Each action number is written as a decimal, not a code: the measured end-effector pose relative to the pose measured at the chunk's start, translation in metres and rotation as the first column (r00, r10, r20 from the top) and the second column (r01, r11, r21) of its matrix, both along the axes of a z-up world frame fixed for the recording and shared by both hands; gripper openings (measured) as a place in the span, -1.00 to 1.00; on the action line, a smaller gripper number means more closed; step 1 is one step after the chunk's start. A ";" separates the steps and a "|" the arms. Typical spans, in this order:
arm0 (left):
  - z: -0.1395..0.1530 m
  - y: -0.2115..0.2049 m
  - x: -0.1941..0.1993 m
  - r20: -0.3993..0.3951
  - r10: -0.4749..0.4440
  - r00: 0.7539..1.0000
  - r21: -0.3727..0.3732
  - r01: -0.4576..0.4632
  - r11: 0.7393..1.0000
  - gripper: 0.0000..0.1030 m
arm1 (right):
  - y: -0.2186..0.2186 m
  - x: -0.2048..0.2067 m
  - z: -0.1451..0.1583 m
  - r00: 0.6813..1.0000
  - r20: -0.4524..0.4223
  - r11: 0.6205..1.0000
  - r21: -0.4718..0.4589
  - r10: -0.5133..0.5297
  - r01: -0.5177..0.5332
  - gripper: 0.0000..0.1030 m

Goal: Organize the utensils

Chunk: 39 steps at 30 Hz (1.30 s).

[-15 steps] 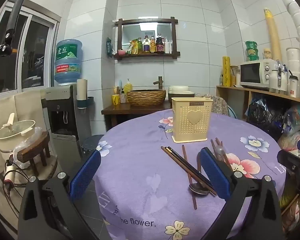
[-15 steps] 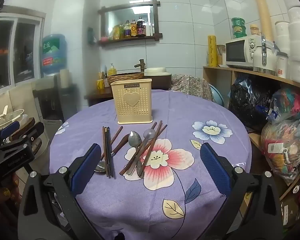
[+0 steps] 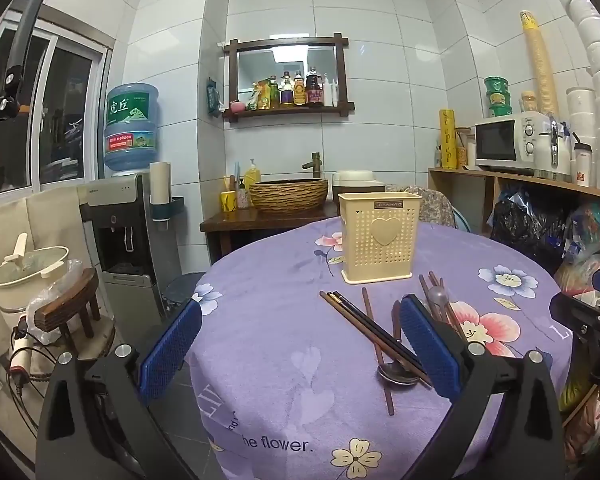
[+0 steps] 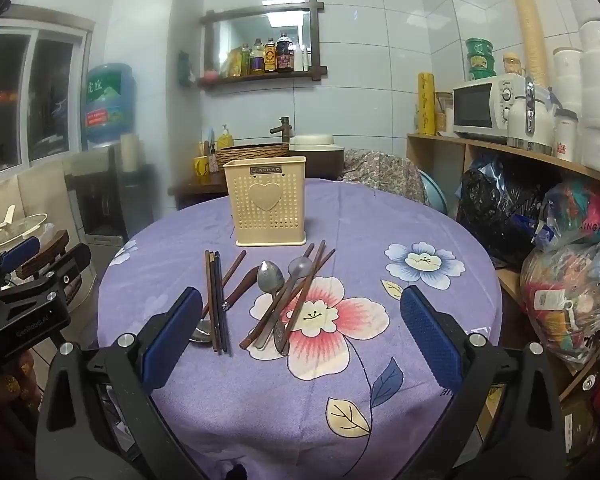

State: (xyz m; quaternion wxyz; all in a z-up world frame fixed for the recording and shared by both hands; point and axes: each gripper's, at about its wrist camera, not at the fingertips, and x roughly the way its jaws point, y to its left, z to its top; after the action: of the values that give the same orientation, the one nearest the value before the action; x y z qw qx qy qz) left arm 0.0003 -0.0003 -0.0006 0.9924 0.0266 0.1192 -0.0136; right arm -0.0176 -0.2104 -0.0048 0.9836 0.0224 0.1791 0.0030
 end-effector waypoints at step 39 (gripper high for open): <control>-0.003 0.003 0.001 -0.024 -0.004 1.000 -0.001 0.004 1.000 0.90 | 0.000 0.002 0.001 1.000 -0.003 1.000 -0.004 -0.002 0.002 0.90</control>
State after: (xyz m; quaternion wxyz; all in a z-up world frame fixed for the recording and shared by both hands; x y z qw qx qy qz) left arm 0.0017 0.0025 -0.0039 0.9909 0.0263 0.1309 -0.0158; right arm -0.0156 -0.2103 -0.0038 0.9833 0.0206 0.1807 0.0018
